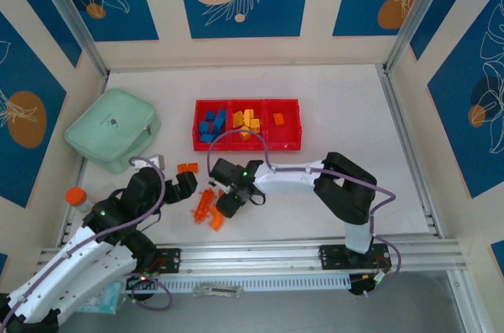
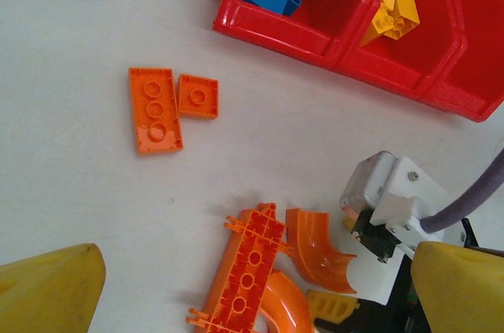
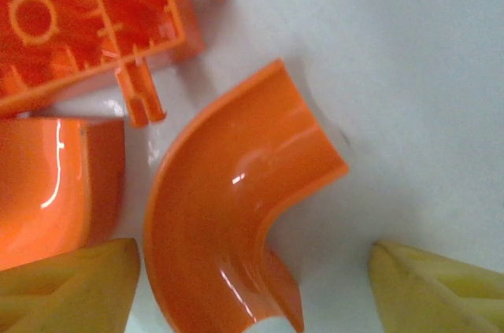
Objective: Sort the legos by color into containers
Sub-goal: Pick up the lego from the bottom-center of the table, then place the lego in the container.
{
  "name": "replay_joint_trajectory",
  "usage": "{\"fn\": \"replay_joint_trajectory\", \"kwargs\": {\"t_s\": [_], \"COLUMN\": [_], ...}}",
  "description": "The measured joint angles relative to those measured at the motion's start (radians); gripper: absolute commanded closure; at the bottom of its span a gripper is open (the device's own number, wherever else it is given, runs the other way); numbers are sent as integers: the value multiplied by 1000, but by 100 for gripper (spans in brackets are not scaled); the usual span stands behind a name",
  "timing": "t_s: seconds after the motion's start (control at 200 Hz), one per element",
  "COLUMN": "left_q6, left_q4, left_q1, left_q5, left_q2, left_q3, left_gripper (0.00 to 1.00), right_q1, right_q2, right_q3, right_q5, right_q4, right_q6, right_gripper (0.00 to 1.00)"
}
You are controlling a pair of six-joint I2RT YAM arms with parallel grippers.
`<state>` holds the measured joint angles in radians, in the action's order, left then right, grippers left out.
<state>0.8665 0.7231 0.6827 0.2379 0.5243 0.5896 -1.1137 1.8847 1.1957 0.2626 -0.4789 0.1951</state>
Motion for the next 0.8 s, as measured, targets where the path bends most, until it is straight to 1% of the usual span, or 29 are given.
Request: {"fn": "replay_joint_trajectory", "kwargs": {"t_s": [0.19, 0.375, 0.505, 0.62, 0.725, 0.8], "left_q6": [0, -1, -4, -11, -22, -36], "left_q4": [0, 0, -2, -6, -28, -51], "left_q1": [0, -2, -2, -2, -3, -3], "left_q5": [0, 0, 0, -5, -22, -41], "left_q2": [0, 0, 10, 45, 84, 120], "left_q3": [0, 0, 0, 7, 19, 32], "left_gripper": [1, 1, 1, 1, 1, 1], "right_q1": [1, 0, 1, 14, 47, 89], "right_q2": [19, 18, 3, -52, -126, -179], "right_q3": [16, 16, 7, -18, -31, -31], "right_q5": [20, 25, 25, 25, 25, 30], "right_q4": [-7, -6, -6, -18, -45, -71], "right_q6": [-16, -10, 0, 20, 42, 61], "right_gripper": [47, 58, 61, 61, 61, 61]}}
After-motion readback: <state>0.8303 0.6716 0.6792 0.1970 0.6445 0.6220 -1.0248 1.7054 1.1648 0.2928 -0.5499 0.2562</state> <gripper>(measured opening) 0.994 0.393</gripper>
